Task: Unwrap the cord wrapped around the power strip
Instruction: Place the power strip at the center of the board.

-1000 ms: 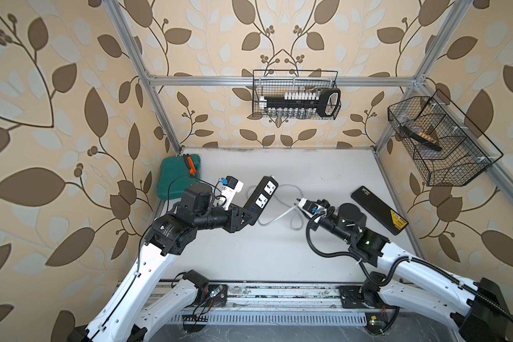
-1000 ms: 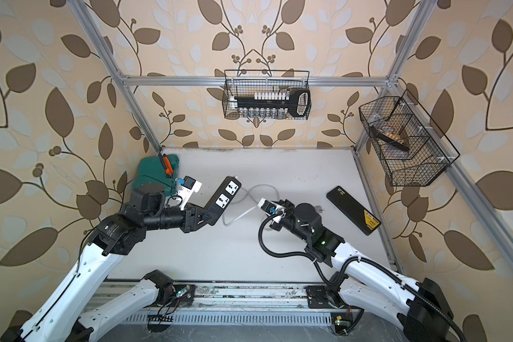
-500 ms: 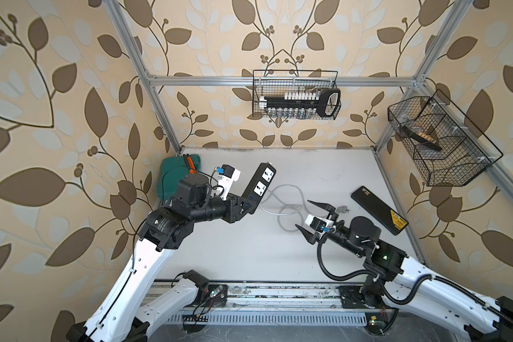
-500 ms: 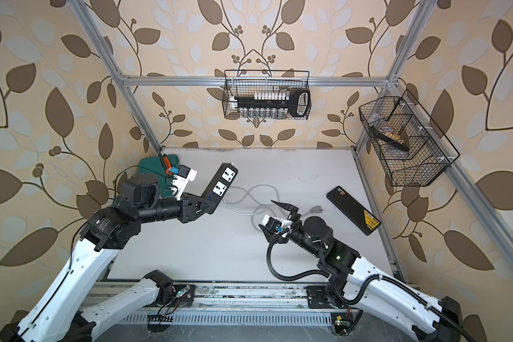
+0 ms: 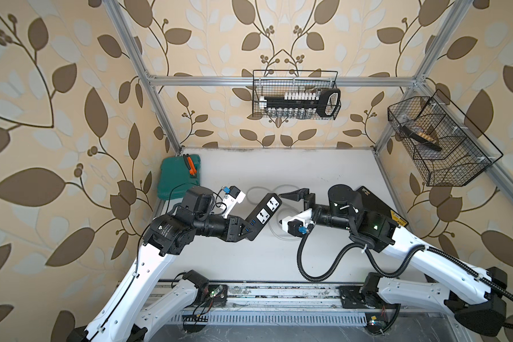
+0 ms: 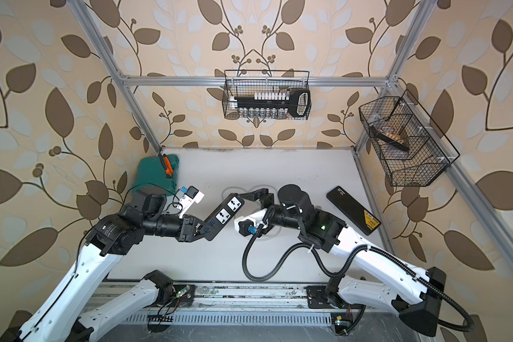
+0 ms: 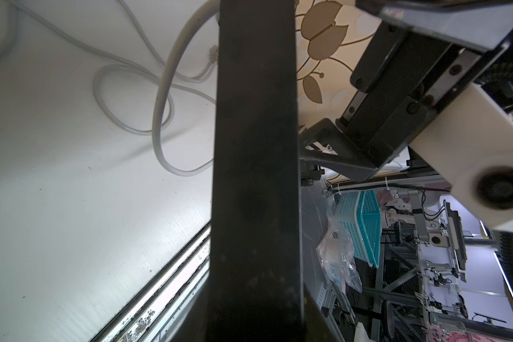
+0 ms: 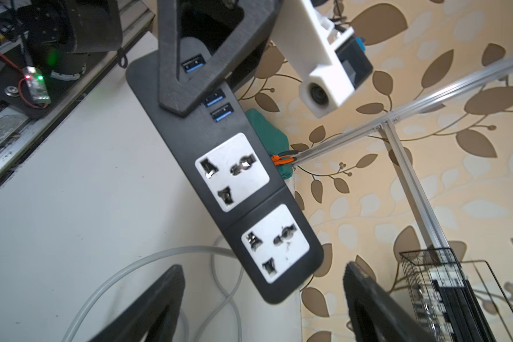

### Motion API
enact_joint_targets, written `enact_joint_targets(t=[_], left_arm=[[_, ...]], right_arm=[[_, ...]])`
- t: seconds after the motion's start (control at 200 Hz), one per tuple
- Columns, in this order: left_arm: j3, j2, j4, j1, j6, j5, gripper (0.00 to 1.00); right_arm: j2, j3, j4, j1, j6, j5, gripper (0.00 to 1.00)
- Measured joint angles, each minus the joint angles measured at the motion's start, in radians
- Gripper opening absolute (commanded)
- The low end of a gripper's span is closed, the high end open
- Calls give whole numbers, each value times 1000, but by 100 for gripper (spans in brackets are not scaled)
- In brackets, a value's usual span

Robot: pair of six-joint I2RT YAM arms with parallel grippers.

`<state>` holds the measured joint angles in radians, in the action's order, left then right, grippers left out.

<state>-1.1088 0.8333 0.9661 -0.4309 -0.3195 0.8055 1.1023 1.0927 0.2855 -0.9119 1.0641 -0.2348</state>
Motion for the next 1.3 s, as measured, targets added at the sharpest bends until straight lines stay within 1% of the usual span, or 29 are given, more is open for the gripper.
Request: enact_joint_targets(t=[0.075,0.225,0.36,0.475,0.545,0.69,0.865,0.925,1.0,1.01,1.03,1.075,1.095,1.125,1.155,1.19,1.2,1.205,1.215,1.26,1.299], left_arm=[[0,2,13,0,0,23,0],[2,17,31,0,2,54,0],[3,22,54,0,17,62,0],[5,25,72,0,39,82,0],[16,25,72,0,55,88,0],[33,32,84,1,79,92,0],[33,49,127,0,111,84,0],[33,50,139,0,117,84,0],[33,50,146,0,121,85,0],[33,50,146,0,121,85,3],[33,50,147,0,122,85,15],[33,50,148,0,124,85,49],[33,50,148,0,129,84,62],[30,49,147,0,134,76,75],[23,47,146,0,134,65,82],[11,40,145,0,132,33,88],[7,37,145,0,129,18,91],[6,36,145,0,128,14,95],[1,34,145,0,126,0,98],[-24,11,145,0,112,-80,99],[-51,-17,144,0,89,-177,99]], right_arm=[[35,27,33,-17,41,-5,82],[92,80,112,-37,95,-26,76],[137,154,190,-45,108,-32,74],[156,180,230,-52,111,-32,72],[183,207,270,-54,115,-31,70],[259,277,340,-56,132,-32,58],[293,303,407,-61,160,-32,52],[296,304,422,-65,174,-33,45],[302,314,436,-68,183,-35,34],[303,315,437,-68,185,-35,33],[305,318,438,-67,186,-35,30],[307,320,441,-67,187,-35,25],[308,321,441,-68,185,-35,23],[309,321,448,-67,172,-37,21],[311,321,454,-66,158,-39,19],[315,321,458,-63,135,-41,18],[316,321,459,-62,127,-42,17],[317,321,460,-61,121,-43,17],[319,321,460,-60,111,-44,15],[327,321,455,-56,58,-48,10],[335,321,447,-51,2,-51,7]])
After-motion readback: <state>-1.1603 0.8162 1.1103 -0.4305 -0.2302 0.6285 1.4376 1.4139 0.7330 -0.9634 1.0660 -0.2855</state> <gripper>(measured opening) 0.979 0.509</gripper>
